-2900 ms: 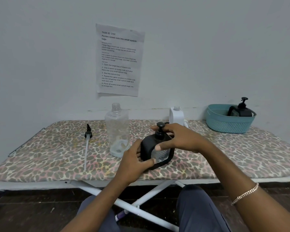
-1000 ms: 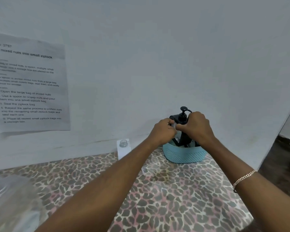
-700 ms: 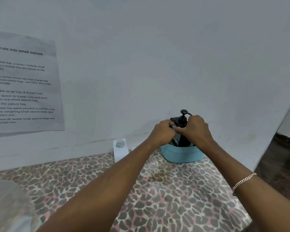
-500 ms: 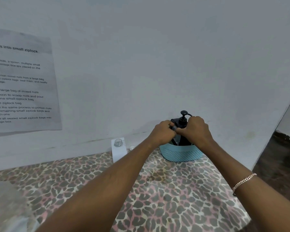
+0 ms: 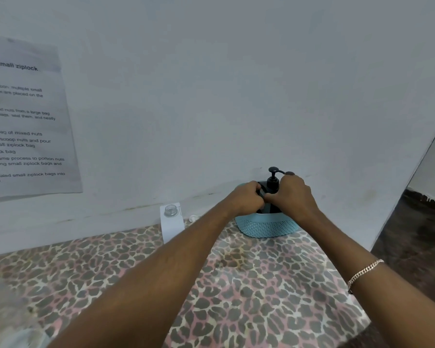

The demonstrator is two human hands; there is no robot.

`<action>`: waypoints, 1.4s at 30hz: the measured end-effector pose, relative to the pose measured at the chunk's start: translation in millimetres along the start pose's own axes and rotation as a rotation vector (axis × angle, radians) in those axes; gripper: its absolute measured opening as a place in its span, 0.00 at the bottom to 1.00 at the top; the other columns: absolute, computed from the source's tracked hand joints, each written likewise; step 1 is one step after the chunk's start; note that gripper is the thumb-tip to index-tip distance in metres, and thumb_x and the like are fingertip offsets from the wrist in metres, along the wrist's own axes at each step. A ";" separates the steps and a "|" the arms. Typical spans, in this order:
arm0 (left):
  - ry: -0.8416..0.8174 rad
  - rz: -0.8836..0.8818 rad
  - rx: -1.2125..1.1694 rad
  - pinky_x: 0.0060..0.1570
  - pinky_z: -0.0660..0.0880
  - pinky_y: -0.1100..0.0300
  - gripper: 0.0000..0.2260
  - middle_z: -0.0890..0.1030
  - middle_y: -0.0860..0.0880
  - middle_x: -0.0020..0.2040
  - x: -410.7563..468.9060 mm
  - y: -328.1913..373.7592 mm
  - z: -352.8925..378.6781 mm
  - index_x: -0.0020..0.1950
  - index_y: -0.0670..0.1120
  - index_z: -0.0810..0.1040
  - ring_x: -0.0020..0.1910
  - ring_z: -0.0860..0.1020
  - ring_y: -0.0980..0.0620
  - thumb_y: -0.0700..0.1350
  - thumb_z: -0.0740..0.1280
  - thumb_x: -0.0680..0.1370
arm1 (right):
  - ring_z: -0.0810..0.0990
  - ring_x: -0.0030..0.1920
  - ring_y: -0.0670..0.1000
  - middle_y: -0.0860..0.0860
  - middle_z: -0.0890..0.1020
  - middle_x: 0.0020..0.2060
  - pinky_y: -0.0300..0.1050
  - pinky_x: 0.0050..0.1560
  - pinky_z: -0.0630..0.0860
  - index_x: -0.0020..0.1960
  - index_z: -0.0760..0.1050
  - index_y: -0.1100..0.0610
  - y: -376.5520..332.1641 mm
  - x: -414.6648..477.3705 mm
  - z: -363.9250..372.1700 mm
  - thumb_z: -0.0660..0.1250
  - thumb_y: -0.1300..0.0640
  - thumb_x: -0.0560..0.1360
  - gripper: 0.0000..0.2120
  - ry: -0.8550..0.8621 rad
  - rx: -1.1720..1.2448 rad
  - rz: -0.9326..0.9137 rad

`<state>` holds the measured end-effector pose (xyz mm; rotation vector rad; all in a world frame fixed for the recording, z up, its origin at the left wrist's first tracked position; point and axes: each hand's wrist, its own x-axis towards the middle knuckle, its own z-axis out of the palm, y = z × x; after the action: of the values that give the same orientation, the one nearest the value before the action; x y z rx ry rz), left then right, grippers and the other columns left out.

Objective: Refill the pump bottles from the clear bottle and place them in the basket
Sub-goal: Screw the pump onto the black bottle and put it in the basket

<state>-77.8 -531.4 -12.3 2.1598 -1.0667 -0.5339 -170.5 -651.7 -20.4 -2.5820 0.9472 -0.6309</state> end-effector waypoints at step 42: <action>0.160 0.098 -0.099 0.69 0.74 0.57 0.25 0.79 0.46 0.71 -57.4 -6.2 8.2 0.78 0.44 0.72 0.70 0.77 0.50 0.39 0.70 0.80 | 0.76 0.58 0.62 0.60 0.76 0.59 0.55 0.57 0.77 0.52 0.80 0.62 4.6 -63.6 25.1 0.72 0.53 0.79 0.12 0.239 0.087 -0.105</action>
<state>-112.9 -485.2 -18.6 2.0154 -1.0306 -0.3554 -203.8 -608.9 -62.4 -2.5309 0.8366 -1.0052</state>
